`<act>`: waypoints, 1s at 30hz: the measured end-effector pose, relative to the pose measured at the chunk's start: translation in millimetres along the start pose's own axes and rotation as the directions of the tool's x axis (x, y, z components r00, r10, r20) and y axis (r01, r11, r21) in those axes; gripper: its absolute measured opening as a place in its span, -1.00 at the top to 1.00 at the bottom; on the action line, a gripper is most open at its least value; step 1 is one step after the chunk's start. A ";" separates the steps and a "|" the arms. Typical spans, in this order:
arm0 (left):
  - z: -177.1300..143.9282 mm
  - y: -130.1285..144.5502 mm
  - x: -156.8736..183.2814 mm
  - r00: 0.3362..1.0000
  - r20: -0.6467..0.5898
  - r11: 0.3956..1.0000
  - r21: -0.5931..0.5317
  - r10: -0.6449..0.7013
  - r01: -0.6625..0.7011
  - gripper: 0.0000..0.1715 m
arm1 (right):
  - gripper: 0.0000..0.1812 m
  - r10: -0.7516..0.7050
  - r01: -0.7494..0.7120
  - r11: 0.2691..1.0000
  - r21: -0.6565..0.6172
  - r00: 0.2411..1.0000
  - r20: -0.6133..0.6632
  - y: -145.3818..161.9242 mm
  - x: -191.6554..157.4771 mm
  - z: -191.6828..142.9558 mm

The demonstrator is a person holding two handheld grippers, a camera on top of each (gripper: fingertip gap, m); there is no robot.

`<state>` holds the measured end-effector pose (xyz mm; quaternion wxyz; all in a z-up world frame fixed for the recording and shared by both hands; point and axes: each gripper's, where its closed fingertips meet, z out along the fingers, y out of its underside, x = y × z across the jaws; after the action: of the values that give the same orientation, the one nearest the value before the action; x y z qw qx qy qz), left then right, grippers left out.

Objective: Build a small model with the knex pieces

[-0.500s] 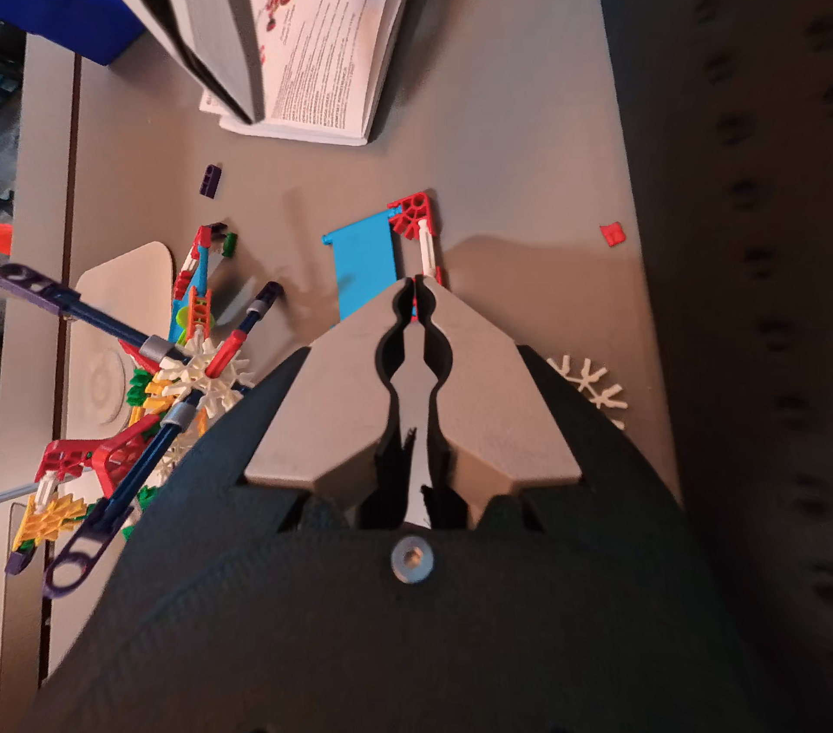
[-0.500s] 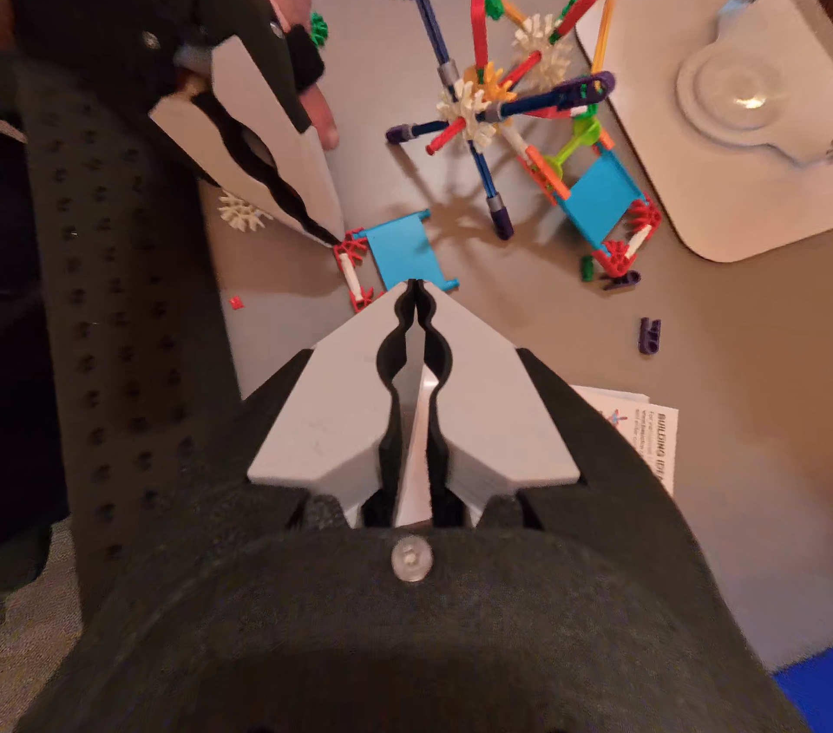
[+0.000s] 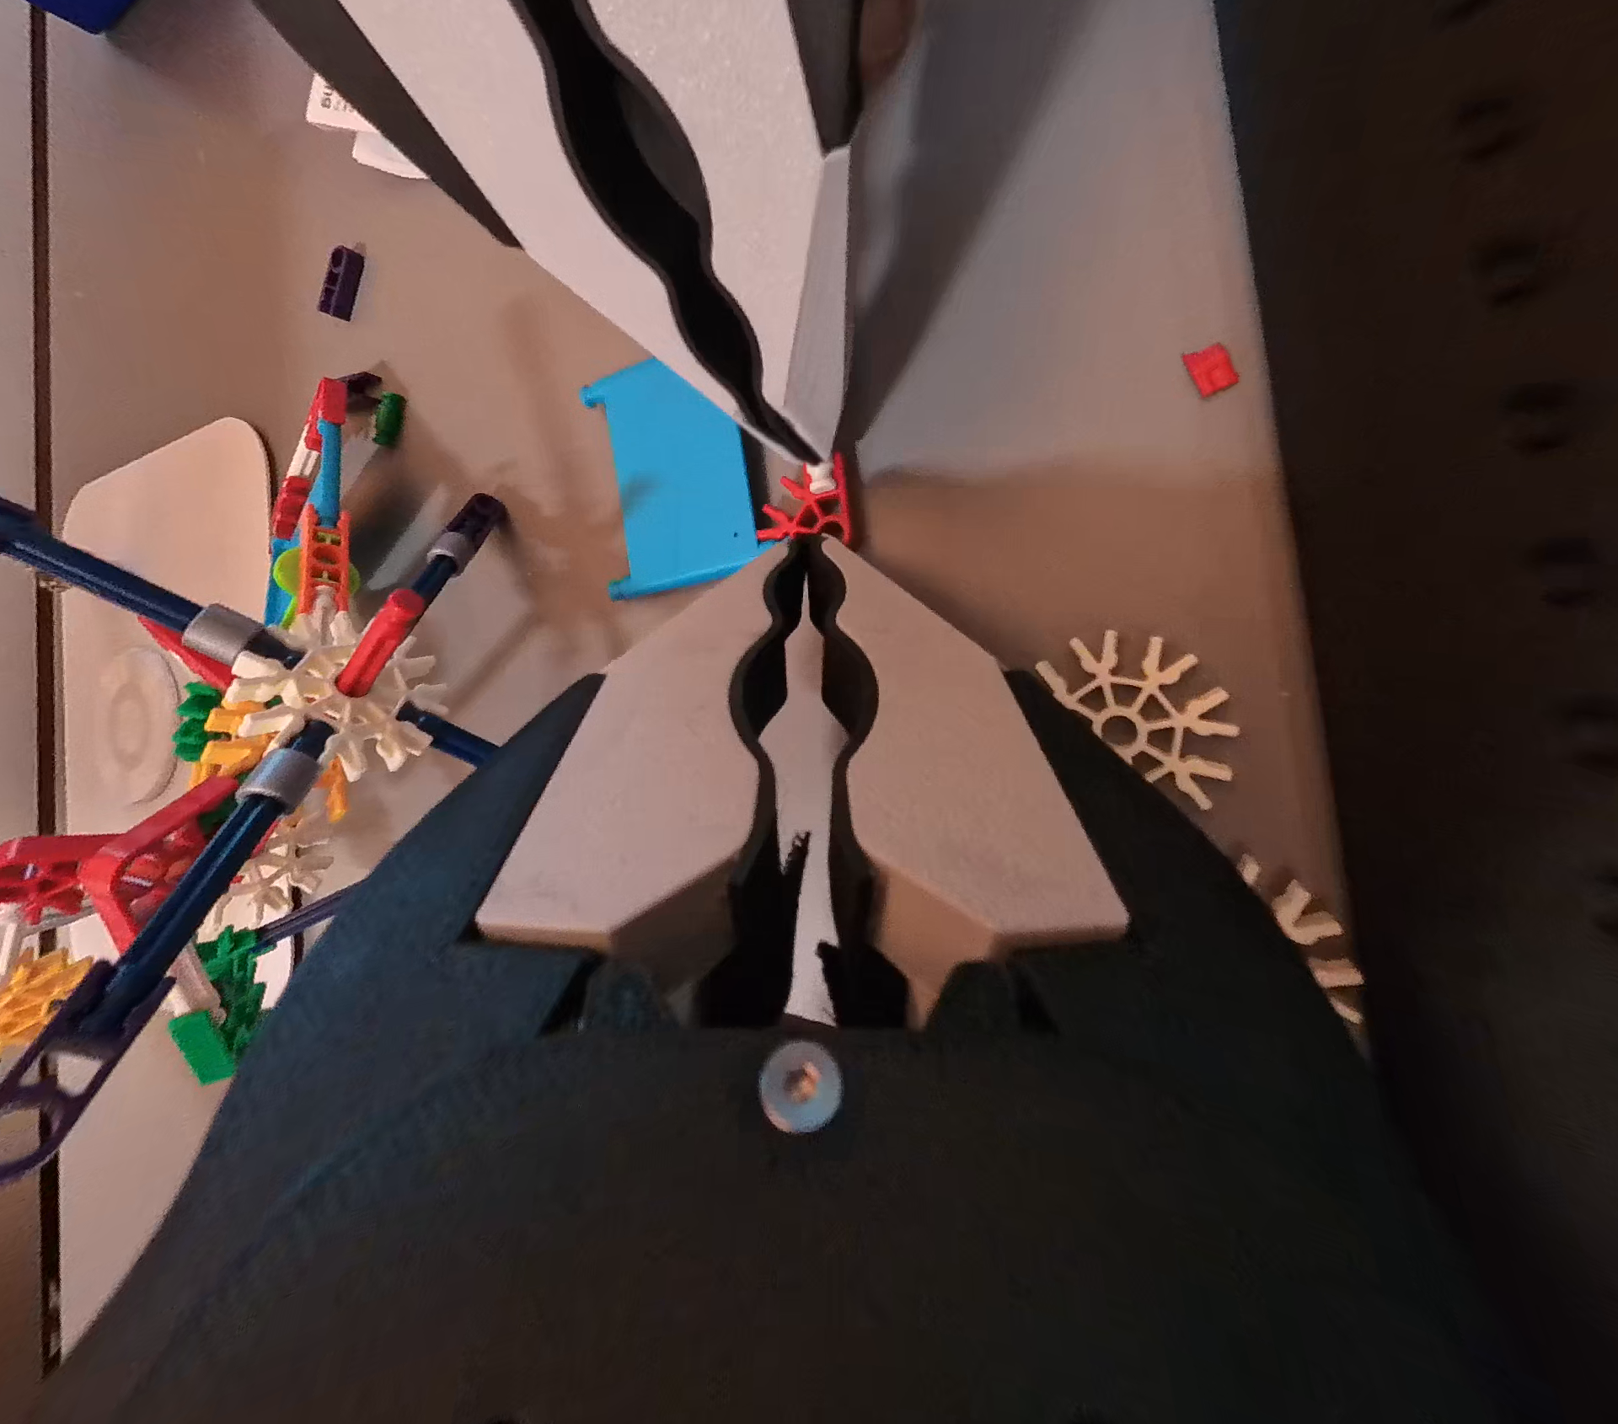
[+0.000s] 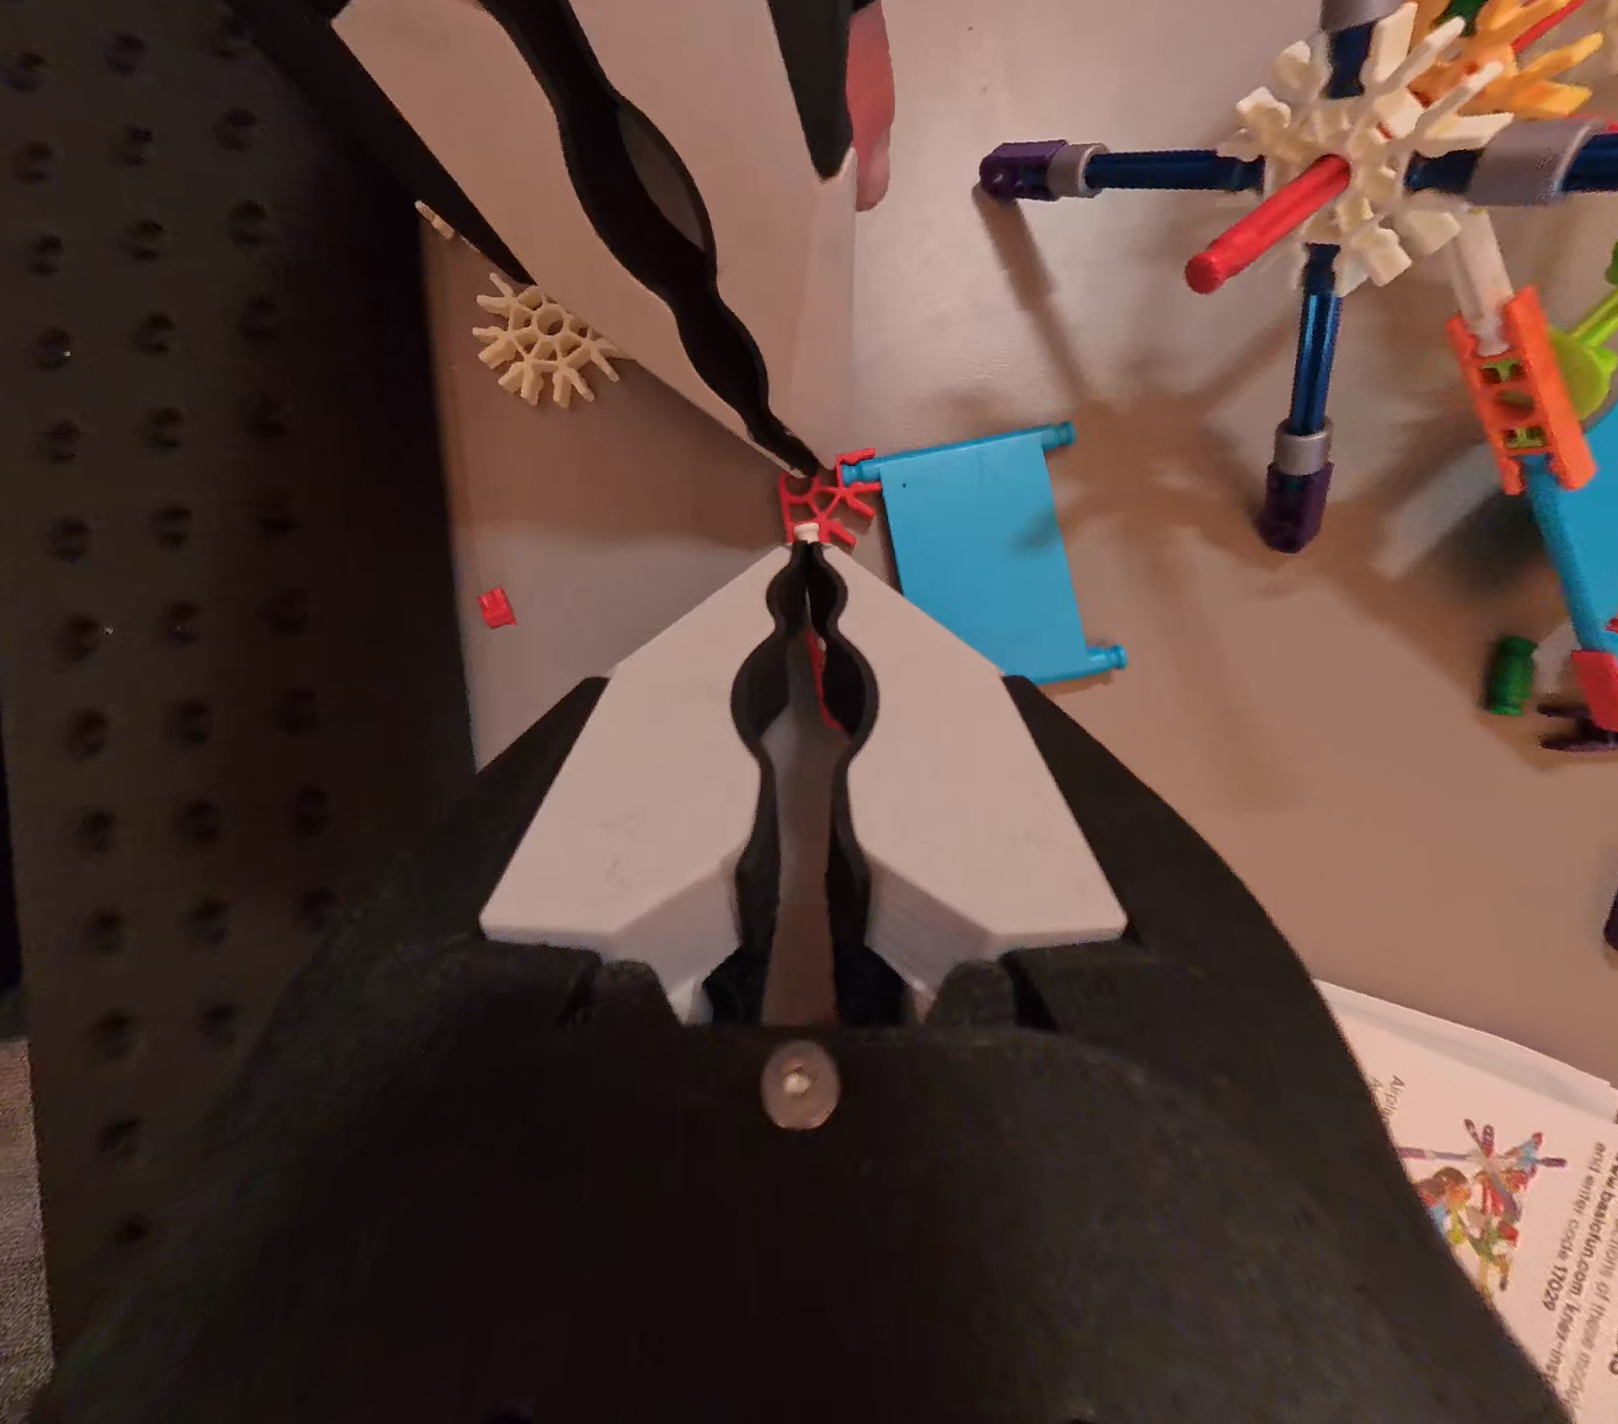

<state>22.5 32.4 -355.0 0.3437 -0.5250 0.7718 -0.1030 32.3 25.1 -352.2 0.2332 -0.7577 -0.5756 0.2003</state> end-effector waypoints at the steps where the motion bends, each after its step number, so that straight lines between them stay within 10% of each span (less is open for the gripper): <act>1: 0.1 -0.1 -0.2 1.000 -0.002 1.000 0.000 -0.003 0.003 1.00 | 1.00 0.005 -0.005 1.000 -0.004 1.000 -0.001 0.2 0.1 0.1; 21: 4.0 -0.3 -1.9 1.000 0.005 1.000 0.007 -0.002 0.002 1.00 | 1.00 -0.018 0.020 0.972 -0.234 1.000 0.012 5.2 7.3 1.7; 30: -7.6 -4.8 -8.4 1.000 0.001 0.999 0.045 -0.024 0.024 0.97 | 0.85 0.125 -0.093 0.975 0.201 0.981 -0.151 -21.8 63.2 -101.3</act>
<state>22.9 36.2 -343.3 0.3548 -0.5263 0.7628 -0.1239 89.4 78.8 -259.5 0.3403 -0.7758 -0.4900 0.2054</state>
